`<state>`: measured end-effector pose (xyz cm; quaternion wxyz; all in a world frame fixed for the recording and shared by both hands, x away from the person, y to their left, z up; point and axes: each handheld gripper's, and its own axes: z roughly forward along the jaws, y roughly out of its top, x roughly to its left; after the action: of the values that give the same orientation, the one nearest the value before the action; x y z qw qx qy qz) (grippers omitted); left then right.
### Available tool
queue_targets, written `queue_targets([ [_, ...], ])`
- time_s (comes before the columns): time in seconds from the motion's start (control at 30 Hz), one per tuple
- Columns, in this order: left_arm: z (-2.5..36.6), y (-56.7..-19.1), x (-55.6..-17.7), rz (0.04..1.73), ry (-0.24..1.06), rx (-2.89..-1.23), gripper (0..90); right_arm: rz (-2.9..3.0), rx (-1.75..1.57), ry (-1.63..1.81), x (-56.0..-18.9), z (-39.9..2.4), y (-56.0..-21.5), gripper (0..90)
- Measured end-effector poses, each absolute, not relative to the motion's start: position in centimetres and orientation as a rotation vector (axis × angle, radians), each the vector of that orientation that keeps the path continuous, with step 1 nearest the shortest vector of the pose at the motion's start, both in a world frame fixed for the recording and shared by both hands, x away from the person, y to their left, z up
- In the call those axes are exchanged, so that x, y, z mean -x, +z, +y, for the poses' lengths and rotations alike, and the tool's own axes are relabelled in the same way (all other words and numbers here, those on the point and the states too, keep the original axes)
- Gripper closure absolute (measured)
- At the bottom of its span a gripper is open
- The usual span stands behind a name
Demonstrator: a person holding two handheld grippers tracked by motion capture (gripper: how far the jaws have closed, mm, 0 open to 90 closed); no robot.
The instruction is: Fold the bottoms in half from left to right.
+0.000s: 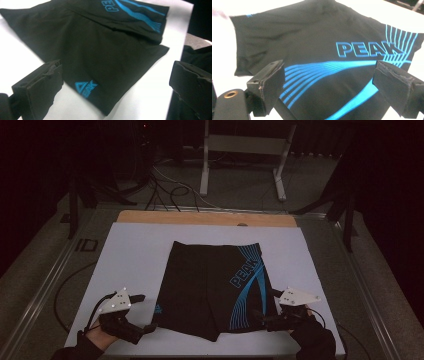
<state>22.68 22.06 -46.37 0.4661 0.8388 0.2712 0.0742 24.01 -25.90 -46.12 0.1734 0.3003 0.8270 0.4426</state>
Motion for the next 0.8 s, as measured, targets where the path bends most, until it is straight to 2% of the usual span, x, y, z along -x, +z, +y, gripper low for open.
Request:
queue_targets([
  [0.33, 21.3, -45.0, -22.3, 0.624, 0.173, -2.041, 0.0, 2.351, -0.773, 1.293, -24.4, -24.6, -43.2, 11.3],
  [0.8, 21.1, -44.8, -22.1, 0.617, 0.163, -2.026, 0.0, 2.281, -0.697, 1.323, -27.9, -22.4, -38.9, 11.6],
])
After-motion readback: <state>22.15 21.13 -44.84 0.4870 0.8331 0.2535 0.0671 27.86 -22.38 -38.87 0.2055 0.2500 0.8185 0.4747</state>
